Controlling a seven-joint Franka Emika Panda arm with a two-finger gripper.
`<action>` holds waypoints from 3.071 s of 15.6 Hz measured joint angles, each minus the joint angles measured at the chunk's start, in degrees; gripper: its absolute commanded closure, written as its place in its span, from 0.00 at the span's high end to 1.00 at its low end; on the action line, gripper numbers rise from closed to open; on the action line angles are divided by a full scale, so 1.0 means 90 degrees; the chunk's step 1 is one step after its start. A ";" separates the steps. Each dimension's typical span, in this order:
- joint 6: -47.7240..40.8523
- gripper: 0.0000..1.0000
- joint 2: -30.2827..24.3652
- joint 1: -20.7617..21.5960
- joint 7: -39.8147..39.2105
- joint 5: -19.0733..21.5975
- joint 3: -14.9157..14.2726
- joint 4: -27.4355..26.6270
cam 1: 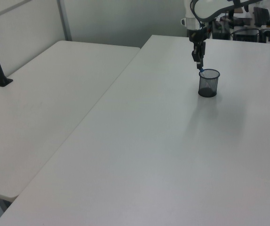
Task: Remove the marker
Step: 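Close the gripper on the blue-capped marker's top end, then lift the marker straight up out of the mesh cup, then carry the marker beside the cup and lower it to the table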
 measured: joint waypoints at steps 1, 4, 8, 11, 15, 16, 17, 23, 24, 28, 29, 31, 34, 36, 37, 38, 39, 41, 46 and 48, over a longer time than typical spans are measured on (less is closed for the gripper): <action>0.0000 0.09 -0.0006 -0.0003 -0.0035 0.0000 -0.0001 0.0008; 0.0000 0.09 -0.0110 -0.0036 -0.0165 0.0000 -0.0025 0.0082; 0.0000 0.09 -0.0335 -0.0137 -0.0205 0.0001 -0.0061 0.0213; 0.0000 0.09 -0.0533 -0.0260 -0.0209 0.0080 -0.0066 0.0248; -0.0001 0.09 -0.0727 -0.0364 -0.0261 0.0424 -0.0066 0.0265; -0.0017 0.09 -0.0741 -0.0365 -0.0261 0.0544 -0.0066 0.0302; -0.0100 0.09 -0.0747 -0.0364 -0.0261 0.0638 -0.0066 0.0365; -0.0962 0.09 -0.0750 -0.0377 -0.0265 0.1007 -0.0066 0.0606; -0.1137 0.09 -0.0750 -0.0375 -0.0275 0.1094 -0.0063 0.0611; -0.1679 0.09 -0.0746 -0.0199 -0.0341 0.1188 0.0029 0.0611; -0.1812 0.09 -0.0739 -0.0066 -0.0341 0.1188 0.0038 0.0610; -0.2056 0.10 -0.0705 0.0246 -0.0340 0.1187 0.0048 0.0603; -0.2276 0.10 -0.0565 0.0718 -0.0339 0.1177 0.0057 0.0586; -0.2342 0.10 -0.0411 0.1004 -0.0339 0.1099 0.0062 0.0575; -0.2345 0.10 -0.0315 0.1161 -0.0339 0.0988 0.0063 0.0567; -0.2345 0.10 -0.0220 0.1303 -0.0339 0.0882 0.0064 0.0565; -0.2345 0.10 -0.0129 0.1426 -0.0339 0.0782 0.0066 0.0561; -0.2345 0.10 0.0027 0.1617 -0.0339 0.0593 0.0065 0.0554; -0.2344 0.11 0.0443 0.1951 -0.0240 0.0327 0.0065 0.0517; -0.2326 0.12 0.0609 0.2031 -0.0135 0.0273 0.0065 0.0516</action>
